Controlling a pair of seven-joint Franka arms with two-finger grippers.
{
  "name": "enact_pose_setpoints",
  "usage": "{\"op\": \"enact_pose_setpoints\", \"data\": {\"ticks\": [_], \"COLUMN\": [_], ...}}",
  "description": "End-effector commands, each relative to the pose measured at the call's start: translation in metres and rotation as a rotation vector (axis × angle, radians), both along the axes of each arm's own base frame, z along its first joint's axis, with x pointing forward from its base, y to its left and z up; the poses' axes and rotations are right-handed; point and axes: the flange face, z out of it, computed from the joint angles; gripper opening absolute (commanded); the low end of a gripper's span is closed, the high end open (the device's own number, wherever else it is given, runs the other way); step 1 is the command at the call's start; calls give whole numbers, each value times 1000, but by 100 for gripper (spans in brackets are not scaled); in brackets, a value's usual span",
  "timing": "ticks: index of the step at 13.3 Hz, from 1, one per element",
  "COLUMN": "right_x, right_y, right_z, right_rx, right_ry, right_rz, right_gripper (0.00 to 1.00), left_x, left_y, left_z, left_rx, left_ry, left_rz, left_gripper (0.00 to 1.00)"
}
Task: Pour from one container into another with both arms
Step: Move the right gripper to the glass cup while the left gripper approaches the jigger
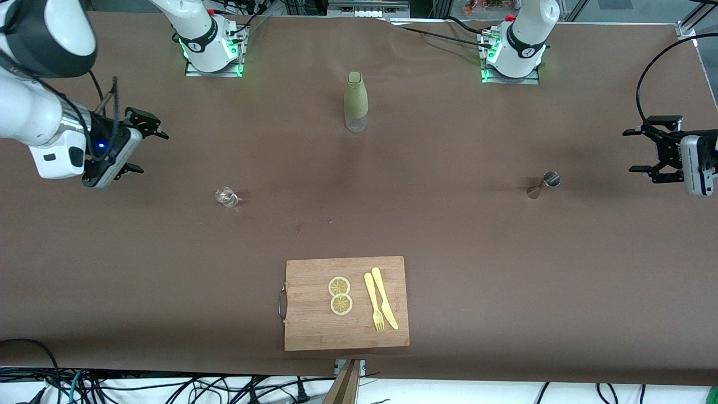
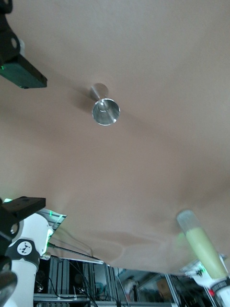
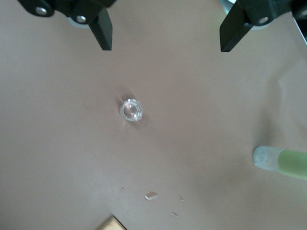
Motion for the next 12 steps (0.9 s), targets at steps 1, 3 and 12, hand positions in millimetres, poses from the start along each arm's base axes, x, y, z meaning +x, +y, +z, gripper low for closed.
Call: {"op": "enact_pose_setpoints", "data": {"ticks": [1, 3, 12], "right_x": [-4, 1, -15], "right_y": [-28, -54, -106], "right_z": [-18, -55, -237], "right_rx": [124, 200, 653], "right_ry": [-51, -95, -290], "right_rz": [144, 262, 536], "right_gripper": [99, 99, 99], "left_x": [-3, -9, -41], "left_y": [5, 18, 61], "left_z": [-45, -87, -217], "left_rx": [-175, -281, -597], "left_ry": [-91, -155, -586], "left_rz": [-63, -99, -86], "left_gripper": [100, 100, 100]}}
